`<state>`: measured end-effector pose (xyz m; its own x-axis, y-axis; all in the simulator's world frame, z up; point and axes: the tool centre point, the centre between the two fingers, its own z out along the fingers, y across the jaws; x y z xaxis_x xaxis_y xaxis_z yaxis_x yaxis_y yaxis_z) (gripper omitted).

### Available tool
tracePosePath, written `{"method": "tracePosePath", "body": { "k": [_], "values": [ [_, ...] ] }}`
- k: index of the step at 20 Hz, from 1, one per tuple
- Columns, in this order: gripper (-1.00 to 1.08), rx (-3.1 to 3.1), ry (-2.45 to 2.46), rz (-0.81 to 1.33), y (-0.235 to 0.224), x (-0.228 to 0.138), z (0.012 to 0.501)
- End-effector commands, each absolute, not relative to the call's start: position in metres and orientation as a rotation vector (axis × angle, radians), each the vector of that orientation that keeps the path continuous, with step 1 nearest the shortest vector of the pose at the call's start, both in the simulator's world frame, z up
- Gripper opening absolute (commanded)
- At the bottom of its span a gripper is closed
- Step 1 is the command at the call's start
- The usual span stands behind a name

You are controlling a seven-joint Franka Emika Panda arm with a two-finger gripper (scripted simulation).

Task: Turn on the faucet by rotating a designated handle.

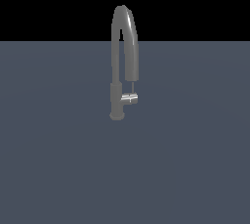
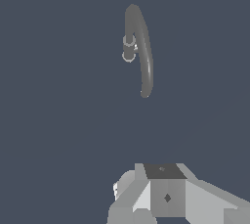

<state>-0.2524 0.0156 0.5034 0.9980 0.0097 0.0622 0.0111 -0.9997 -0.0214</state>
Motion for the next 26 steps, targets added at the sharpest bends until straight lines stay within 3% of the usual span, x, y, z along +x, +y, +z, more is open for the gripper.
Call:
{"method": "tracePosePath", "body": {
  "k": [1, 13, 26],
  "values": [
    [-1.0, -3.118, -0.016, -0.097, 0.016, -0.252, 0.503],
    [-1.0, -3.083, 0.044, -0.02, 0.016, -0.233, 0.501],
    [-1.0, -2.947, 0.231, 0.22, 0.015, -0.169, 0.485]
  ]
}}
